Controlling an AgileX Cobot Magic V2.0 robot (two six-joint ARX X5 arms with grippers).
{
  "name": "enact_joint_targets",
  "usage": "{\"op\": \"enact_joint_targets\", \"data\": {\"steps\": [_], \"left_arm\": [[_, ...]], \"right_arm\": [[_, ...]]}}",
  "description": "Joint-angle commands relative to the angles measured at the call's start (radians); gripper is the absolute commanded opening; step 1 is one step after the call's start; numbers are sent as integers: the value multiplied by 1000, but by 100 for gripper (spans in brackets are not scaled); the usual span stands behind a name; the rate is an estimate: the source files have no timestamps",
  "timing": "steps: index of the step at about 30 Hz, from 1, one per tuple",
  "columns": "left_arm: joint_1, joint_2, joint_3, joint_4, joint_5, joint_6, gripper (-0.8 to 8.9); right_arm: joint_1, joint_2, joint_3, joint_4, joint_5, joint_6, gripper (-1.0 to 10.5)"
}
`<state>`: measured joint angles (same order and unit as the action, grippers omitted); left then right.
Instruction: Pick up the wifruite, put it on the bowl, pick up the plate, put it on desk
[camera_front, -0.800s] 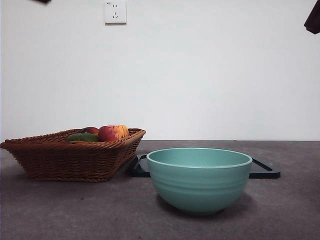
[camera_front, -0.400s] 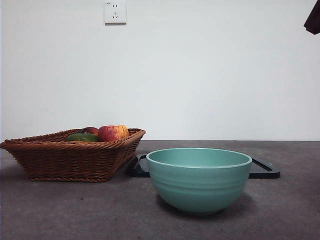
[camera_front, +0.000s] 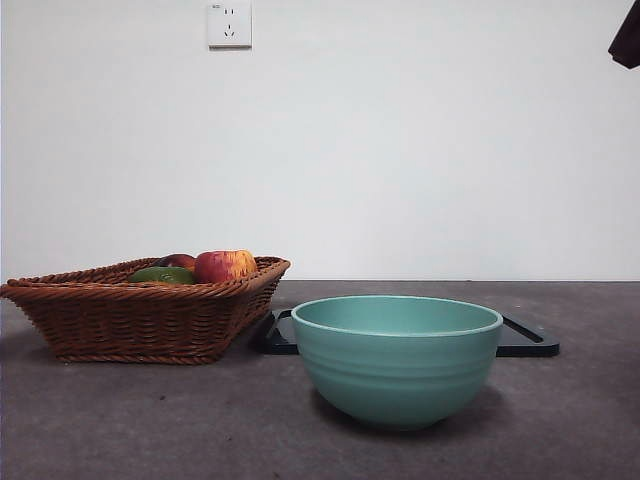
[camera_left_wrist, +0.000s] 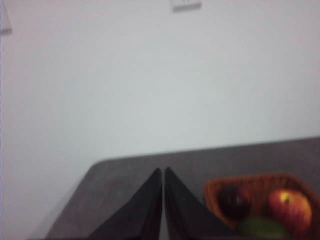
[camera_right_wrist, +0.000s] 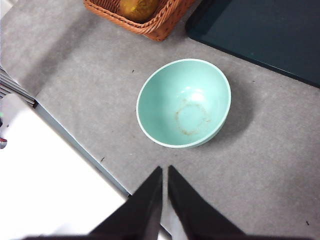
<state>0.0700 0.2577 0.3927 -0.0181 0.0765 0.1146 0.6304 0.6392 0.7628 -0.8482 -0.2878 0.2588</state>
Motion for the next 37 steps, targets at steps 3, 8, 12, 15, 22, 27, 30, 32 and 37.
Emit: {"op": "enact_joint_targets", "data": {"steps": [3, 8, 12, 15, 22, 27, 30, 32, 37], "left_arm": [[13, -81, -140, 11, -3, 4, 8], [13, -161, -254, 0, -3, -6, 8], [13, -212, -303, -44, -3, -11, 8], [13, -244, -340, -51, -3, -22, 8], [13, -255, -381, -100, -3, -31, 8], [13, -255, -381, -168, -3, -29, 8], [13, -255, -381, -168, -3, -30, 8], [13, -254, -381, -168, -3, -29, 8], [13, -254, -381, -168, -3, -29, 8]], "right_arm": [[9, 6, 16, 10, 0, -11, 8], [9, 6, 16, 10, 0, -12, 8], [9, 6, 16, 10, 0, -12, 8], [9, 6, 16, 10, 0, -12, 8], [9, 6, 16, 10, 0, -11, 8], [9, 6, 16, 10, 0, -11, 8], [9, 6, 16, 10, 0, -11, 8], [9, 6, 16, 10, 0, -12, 8], [9, 6, 16, 10, 0, -11, 8]]}}
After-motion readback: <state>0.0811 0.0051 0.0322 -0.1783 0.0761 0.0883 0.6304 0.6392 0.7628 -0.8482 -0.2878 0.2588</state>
